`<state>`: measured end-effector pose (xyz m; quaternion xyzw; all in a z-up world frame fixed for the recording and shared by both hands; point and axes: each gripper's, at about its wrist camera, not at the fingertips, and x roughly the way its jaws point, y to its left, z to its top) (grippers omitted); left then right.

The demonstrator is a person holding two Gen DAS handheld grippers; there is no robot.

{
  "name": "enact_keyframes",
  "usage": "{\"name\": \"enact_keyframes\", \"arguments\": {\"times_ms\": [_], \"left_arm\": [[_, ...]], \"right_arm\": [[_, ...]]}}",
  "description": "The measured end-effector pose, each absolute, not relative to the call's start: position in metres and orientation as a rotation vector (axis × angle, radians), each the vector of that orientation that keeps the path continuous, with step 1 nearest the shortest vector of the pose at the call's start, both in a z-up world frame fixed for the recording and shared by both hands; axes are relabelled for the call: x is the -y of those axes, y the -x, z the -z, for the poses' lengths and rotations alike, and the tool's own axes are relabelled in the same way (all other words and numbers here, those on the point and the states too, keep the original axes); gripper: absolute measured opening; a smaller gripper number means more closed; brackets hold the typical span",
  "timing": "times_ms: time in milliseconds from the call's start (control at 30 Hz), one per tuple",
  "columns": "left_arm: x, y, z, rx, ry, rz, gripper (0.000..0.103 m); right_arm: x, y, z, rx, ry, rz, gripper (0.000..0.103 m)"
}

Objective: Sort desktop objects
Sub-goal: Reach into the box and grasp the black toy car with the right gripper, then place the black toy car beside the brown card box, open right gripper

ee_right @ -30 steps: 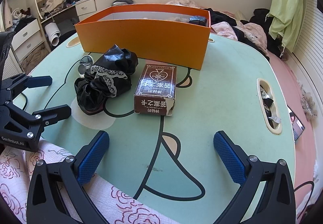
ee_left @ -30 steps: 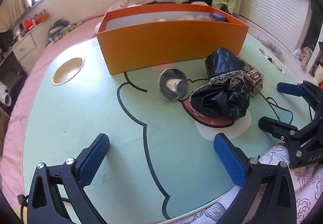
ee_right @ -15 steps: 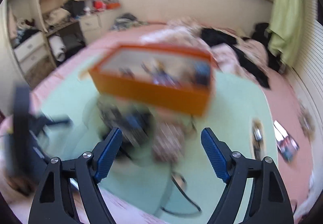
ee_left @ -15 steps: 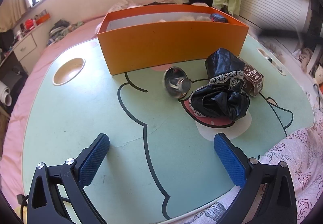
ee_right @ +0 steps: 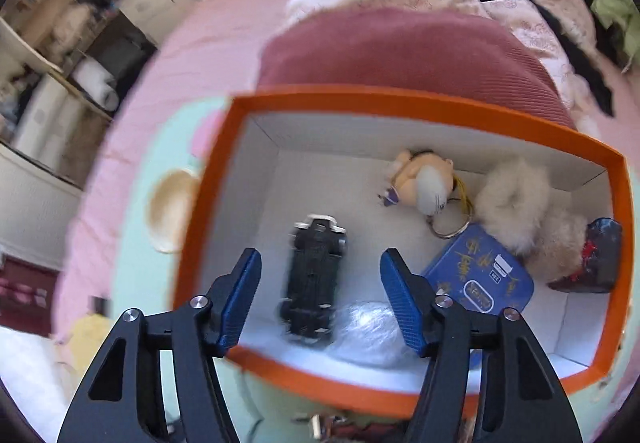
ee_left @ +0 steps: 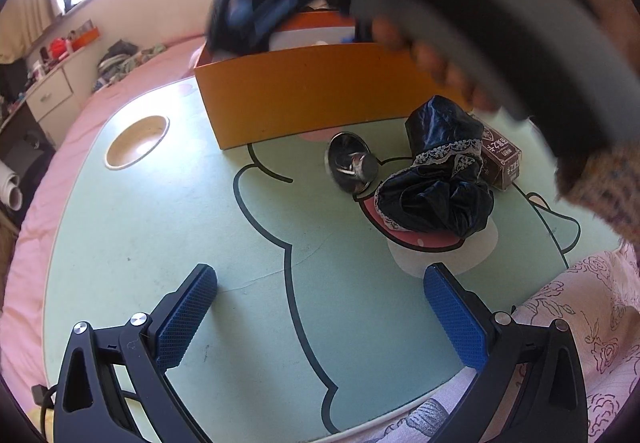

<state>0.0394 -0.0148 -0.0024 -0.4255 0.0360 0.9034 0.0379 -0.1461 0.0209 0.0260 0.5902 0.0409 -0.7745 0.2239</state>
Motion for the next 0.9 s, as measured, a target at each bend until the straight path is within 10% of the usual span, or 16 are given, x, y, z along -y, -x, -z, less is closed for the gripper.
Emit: {"name": "enact_keyframes", "arguments": {"times_ms": [200,900], "left_arm": [[0.014,-0.039,0.002,-0.111,1.306,-2.772,0.103],[0.012,-0.039,0.003,-0.109,1.307,-2.774,0.103]], "right_arm": [[-0.025,0.134,-0.023,-0.182,-1.611,2.212,0.029],[-0.153,0.046,-0.129,0.215,-1.060,2.243,0.028]]}}
